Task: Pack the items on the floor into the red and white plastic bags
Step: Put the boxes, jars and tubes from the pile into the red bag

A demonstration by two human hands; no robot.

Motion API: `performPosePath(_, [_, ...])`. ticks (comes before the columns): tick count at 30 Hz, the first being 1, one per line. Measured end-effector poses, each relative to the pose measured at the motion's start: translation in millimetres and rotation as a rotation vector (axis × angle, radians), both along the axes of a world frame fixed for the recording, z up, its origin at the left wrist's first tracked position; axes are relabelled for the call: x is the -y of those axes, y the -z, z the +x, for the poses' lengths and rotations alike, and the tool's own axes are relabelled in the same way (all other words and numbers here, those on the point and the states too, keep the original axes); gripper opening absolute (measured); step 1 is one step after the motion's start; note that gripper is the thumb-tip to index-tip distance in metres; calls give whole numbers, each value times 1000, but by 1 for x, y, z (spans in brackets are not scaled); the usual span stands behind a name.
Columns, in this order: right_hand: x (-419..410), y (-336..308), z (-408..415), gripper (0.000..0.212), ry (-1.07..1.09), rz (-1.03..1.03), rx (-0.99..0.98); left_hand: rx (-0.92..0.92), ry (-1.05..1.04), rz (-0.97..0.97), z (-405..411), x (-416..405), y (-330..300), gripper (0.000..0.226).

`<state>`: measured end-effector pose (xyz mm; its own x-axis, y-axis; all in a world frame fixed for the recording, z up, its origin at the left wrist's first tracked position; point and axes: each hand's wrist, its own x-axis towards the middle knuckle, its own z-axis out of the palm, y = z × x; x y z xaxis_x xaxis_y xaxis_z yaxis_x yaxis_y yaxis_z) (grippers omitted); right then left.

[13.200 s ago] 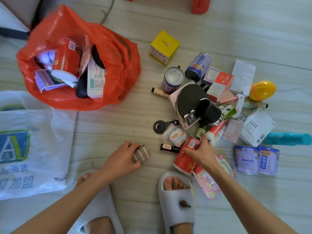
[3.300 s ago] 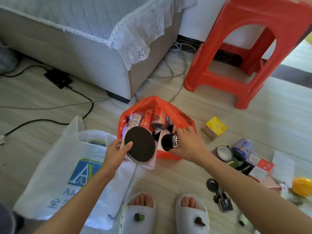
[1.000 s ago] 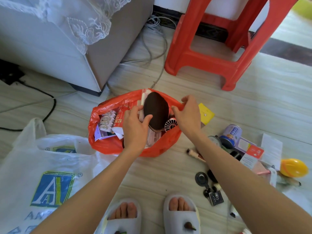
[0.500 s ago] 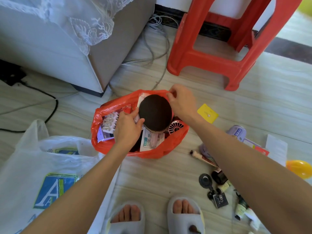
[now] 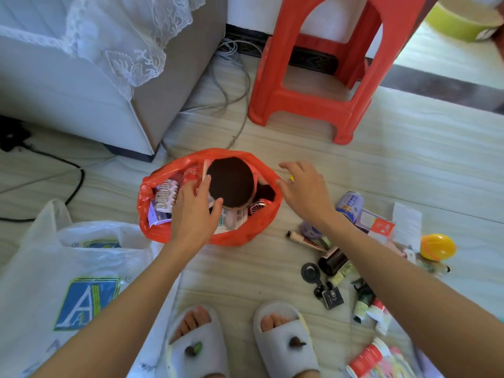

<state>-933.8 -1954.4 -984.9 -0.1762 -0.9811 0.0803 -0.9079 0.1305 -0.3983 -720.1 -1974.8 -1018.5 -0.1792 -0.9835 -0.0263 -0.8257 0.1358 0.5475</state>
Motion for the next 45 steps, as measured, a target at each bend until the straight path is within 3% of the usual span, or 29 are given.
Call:
performPosePath(4, [-76, -5, -22, 47, 39, 100, 14, -21, 172, -97, -7, -43, -14, 53])
performPosePath(12, [-175, 0, -80, 51, 232, 272, 71, 30, 456, -41, -49, -83, -13, 53])
performPosePath(19, [-194, 61, -112, 49, 237, 446, 107, 147, 682, -59, -83, -87, 14, 44])
performPosePath(25, [-198, 121, -110, 39, 270, 595, 212, 216, 883, 131, -130, -103, 73, 45])
performPosePath(33, [-195, 160, -96, 51, 487, 670, 350, 463, 1064, 286, -168, -101, 132, 56])
performPosePath(36, [-197, 163, -97, 45, 489, 652, 335, 380, 1139, 166, -179, -100, 144, 51])
performPosePath(38, [-197, 164, -95, 43, 488, 646, 307, 435, 1184, 41, -183, -99, 147, 42])
performPosePath(45, [-193, 164, -92, 45, 487, 684, 248, 413, 1115, -71, -166, -102, 145, 40])
